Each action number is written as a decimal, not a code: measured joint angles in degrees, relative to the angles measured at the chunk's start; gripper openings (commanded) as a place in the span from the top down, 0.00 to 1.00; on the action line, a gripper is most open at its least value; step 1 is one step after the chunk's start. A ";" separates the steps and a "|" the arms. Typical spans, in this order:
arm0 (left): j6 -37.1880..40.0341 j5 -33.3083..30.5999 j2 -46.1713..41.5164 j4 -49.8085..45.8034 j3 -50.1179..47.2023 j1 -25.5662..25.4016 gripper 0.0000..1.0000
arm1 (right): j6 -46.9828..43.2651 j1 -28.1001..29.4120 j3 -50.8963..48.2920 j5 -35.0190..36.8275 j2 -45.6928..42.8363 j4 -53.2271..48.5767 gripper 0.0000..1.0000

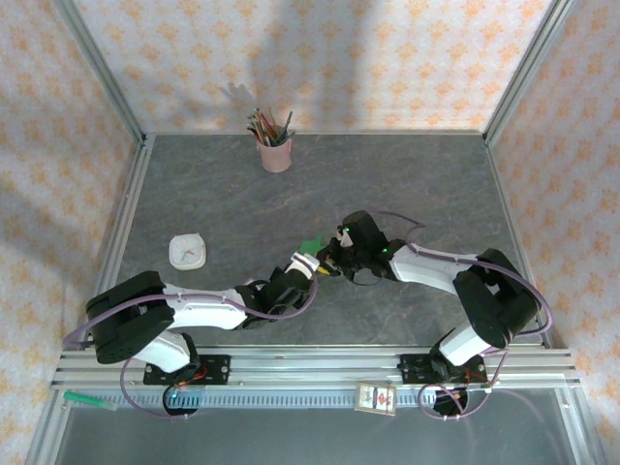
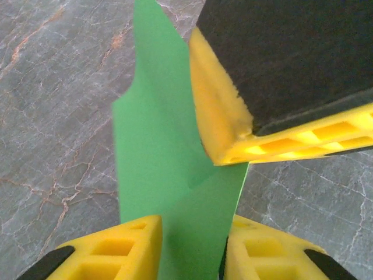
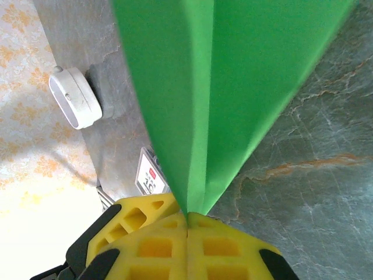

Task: Fold a paper plane with a square sheet of paper (pick it up from the middle)

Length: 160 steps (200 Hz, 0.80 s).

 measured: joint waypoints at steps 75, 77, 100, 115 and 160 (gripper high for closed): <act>-0.46 -0.37 0.00 0.04 0.02 0.00 0.85 | -0.02 0.00 -0.04 0.00 0.00 0.04 1.00; -0.48 -0.39 0.00 0.09 0.02 0.00 0.85 | -0.02 0.00 -0.04 0.00 0.00 0.04 1.00; -0.59 -0.35 0.15 0.31 0.02 0.00 0.90 | -0.04 0.00 -0.04 0.00 0.00 0.04 1.00; -0.70 -0.15 0.24 0.72 0.02 0.00 0.96 | -0.04 0.00 -0.04 0.00 0.00 0.04 0.99; -3.08 2.91 0.59 2.05 -0.13 1.07 1.00 | -0.46 -1.14 -0.17 -0.28 0.00 0.33 0.80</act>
